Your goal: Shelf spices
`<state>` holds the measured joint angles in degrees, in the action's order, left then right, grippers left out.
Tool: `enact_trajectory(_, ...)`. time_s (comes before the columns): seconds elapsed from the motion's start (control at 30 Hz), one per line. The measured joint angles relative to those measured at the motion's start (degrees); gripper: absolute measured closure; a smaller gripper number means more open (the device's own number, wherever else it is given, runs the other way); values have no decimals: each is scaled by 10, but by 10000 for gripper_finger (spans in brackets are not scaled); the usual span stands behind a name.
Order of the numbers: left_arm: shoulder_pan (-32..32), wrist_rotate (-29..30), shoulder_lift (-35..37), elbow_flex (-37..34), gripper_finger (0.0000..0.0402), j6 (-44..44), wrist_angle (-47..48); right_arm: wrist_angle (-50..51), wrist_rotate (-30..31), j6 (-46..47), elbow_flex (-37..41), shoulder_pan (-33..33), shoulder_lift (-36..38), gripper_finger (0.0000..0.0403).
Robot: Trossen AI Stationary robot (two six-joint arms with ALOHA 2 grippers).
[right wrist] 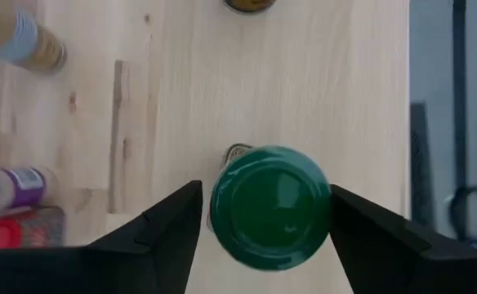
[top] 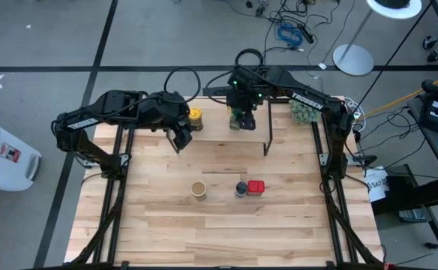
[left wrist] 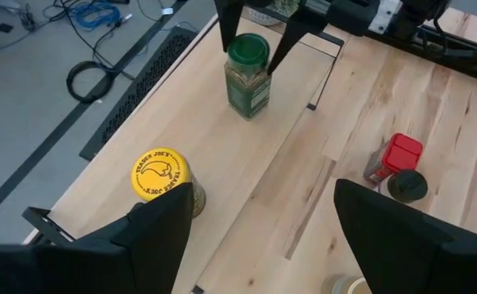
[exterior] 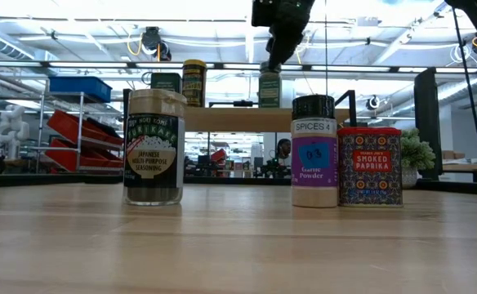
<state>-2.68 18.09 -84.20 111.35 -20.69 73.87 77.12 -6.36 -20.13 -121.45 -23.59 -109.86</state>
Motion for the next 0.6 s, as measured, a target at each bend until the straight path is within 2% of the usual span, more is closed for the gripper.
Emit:
enact_trajectory(0.3, 0, 0, 0, 0, 98, 0, 0, -1, 5, 105, 0, 0, 0, 136)
enact_trajectory(0.6, 0, 1, 0, 0, 98, 1, 0, 10, 6, 129, 0, 0, 0, 161)
